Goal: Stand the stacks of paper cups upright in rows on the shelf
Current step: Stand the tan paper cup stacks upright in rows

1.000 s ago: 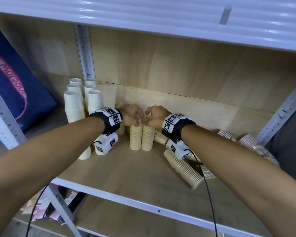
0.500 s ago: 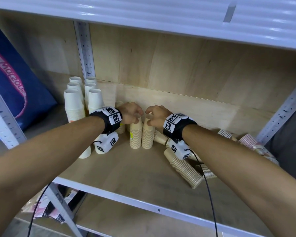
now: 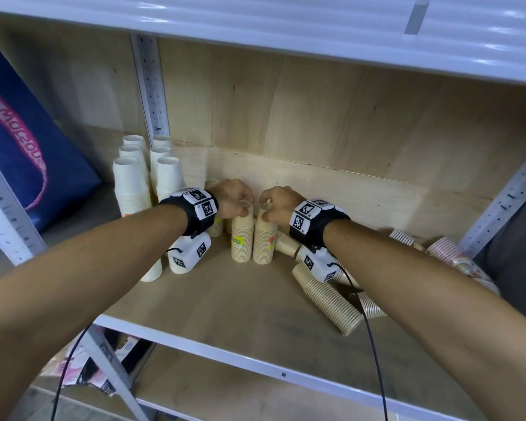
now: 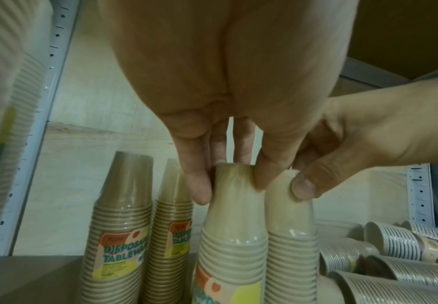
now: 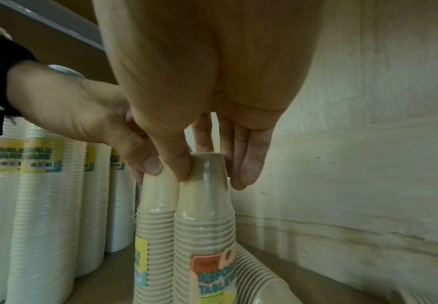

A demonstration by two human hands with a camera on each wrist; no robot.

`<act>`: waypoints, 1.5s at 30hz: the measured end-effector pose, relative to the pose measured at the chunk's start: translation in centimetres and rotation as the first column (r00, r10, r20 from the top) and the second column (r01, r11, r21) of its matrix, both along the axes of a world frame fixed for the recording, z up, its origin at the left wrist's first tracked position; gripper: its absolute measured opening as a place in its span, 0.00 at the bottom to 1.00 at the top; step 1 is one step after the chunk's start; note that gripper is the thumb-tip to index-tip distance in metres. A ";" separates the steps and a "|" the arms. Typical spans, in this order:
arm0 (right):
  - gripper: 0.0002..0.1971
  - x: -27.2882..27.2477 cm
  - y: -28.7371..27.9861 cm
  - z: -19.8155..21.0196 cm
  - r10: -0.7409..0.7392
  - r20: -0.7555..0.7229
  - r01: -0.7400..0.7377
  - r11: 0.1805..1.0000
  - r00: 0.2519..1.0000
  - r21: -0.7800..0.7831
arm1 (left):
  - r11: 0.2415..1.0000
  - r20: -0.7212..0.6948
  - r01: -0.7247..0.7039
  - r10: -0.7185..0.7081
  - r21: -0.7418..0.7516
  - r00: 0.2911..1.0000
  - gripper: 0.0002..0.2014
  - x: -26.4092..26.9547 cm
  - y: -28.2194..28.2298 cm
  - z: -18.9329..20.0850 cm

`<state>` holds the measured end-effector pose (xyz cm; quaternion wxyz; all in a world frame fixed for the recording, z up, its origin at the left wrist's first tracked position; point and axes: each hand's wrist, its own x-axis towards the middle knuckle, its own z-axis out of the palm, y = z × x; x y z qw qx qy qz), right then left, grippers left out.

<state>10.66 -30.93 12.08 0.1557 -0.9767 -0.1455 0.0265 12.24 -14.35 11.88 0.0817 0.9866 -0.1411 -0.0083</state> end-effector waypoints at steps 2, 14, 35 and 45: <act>0.20 0.0 -0.1 0.0 -0.023 0.011 0.023 1.000 1.000 -0.003 | 1.000 0.007 -0.006 0.006 -0.004 1.000 0.17 0.1 -0.1 0.0; 0.21 0.3 -0.2 0.3 0.049 -0.017 -0.049 0.999 0.999 -0.002 | 1.000 -0.035 0.001 -0.002 -0.030 0.999 0.19 0.3 -0.3 0.3; 0.15 2.6 2.9 0.8 0.086 0.022 -0.087 0.996 0.996 0.021 | 0.983 -0.044 -0.184 0.184 -0.001 0.982 0.13 1.2 0.6 2.1; 0.11 3.7 5.4 -0.1 0.129 0.037 -0.130 0.992 0.991 0.009 | 0.934 0.034 -0.357 0.357 -0.010 0.934 0.11 1.5 0.9 0.8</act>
